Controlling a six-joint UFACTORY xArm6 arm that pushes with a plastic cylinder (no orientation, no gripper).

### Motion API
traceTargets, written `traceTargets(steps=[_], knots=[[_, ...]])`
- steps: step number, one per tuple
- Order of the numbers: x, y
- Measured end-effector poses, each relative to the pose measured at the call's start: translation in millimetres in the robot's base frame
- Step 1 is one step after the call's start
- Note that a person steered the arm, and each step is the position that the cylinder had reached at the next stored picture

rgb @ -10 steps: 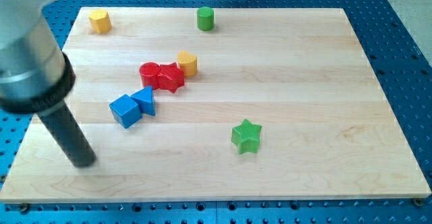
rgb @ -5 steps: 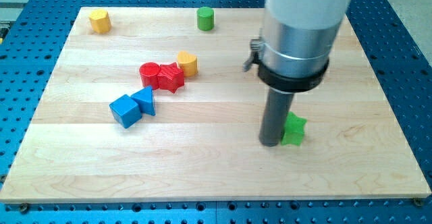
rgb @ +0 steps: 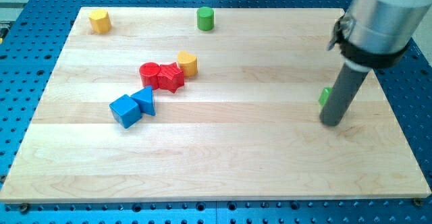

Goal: Keep the green star at the top right side of the board

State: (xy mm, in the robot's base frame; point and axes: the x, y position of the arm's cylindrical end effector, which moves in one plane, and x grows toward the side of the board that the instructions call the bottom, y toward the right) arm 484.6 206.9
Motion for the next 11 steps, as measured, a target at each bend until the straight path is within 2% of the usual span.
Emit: traceTargets(steps=[1,2,3,4,5,6,7,8,9,10,11], knots=[[-2,22],[-55,29],[-117,2],[-112,-5],[-85,-14],[-131,-14],[-140,-18],[-104,-42],[-142,-42],[-198,-42],[-178,-93]])
